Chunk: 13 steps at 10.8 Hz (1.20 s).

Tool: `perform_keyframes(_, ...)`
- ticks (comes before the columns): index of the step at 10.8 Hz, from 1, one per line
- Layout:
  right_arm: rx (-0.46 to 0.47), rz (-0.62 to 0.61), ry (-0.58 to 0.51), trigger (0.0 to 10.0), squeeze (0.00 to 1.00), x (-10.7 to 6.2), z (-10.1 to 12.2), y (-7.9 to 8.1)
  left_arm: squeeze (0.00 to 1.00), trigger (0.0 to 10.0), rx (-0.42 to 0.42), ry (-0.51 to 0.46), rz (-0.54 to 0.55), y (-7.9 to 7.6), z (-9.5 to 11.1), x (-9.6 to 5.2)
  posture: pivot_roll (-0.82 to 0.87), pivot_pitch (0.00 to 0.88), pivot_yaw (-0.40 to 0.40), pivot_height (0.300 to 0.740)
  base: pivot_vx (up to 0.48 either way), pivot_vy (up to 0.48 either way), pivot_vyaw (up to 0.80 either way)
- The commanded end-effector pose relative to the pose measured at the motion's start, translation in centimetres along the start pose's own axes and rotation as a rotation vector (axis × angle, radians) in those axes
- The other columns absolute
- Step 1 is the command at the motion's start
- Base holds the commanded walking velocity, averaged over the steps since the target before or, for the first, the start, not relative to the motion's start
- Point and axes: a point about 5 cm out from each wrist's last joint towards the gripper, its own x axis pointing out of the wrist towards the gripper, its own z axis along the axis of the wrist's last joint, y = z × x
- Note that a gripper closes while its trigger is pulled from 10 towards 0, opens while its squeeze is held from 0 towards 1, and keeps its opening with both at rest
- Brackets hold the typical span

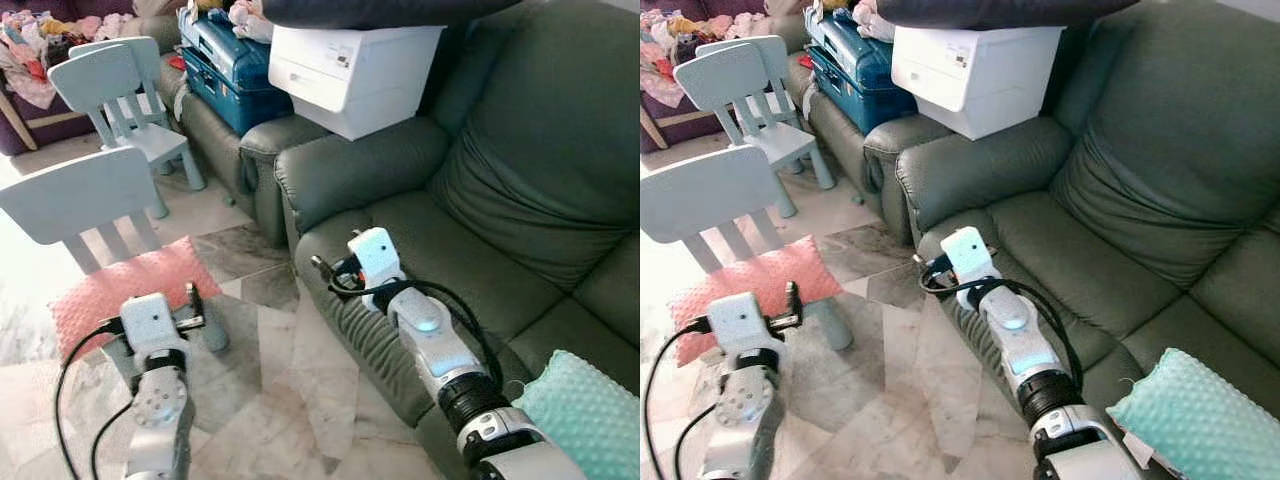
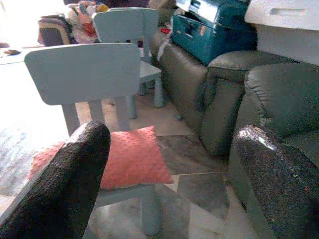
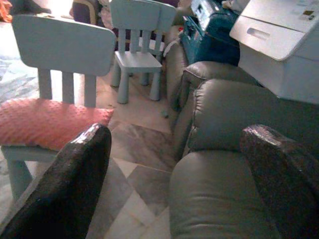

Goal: Move the pillow to the sofa

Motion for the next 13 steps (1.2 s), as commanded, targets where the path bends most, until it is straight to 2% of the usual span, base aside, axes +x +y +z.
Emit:
perform_keyframes(1, 0.000, -0.007, 0.009, 10.0, 0.00, -0.2, 0.0, -0.5, 0.00, 10.0, -0.012, -0.008, -0.005, -0.5, 0.3, 0.4, -0.23, 0.038, -0.015, 0.740, 0.000, 0.000, 0.00)
perform_keyframes(3, -0.057, 0.042, 0.025, 10.0, 0.00, -0.4, 0.3, -1.3, 0.00, 10.0, -0.068, -0.017, 0.021, -1.8, 0.4, 1.1, -0.28, 0.019, -0.093, 0.740, 0.000, 0.000, 0.00)
perform_keyframes(5, -0.090, 0.073, 0.027, 10.0, 0.00, -0.5, 0.4, -1.5, 0.00, 10.0, -0.109, -0.011, 0.048, -2.3, 0.3, 1.2, -0.29, 0.015, -0.118, 0.740, 0.000, 0.000, 0.00)
perform_keyframes(7, -0.068, 0.060, 0.032, 10.0, 0.00, -0.6, 0.3, -1.5, 0.00, 10.0, -0.096, -0.013, 0.040, -2.2, 0.1, 1.2, -0.28, 0.017, -0.100, 0.740, 0.000, 0.000, 0.00)
perform_keyframes(10, -0.032, 0.033, 0.032, 10.0, 0.00, -0.7, -0.1, -1.0, 0.00, 10.0, -0.062, -0.017, 0.032, -1.2, 0.1, 1.5, -0.28, 0.024, -0.070, 0.740, 0.000, 0.000, 0.00)
perform_keyframes(12, -0.009, 0.025, 0.042, 10.0, 0.00, -0.7, -0.3, -1.0, 0.00, 10.0, -0.061, -0.023, 0.032, -1.3, 0.3, 1.6, -0.27, 0.023, -0.068, 0.740, 0.000, 0.000, 0.00)
perform_keyframes(13, 0.009, 0.027, 0.039, 10.0, 0.00, -0.6, -0.4, -0.4, 0.00, 10.0, -0.057, -0.026, 0.023, -1.5, 0.4, 1.5, -0.25, 0.024, -0.050, 0.740, 0.000, 0.000, 0.00)
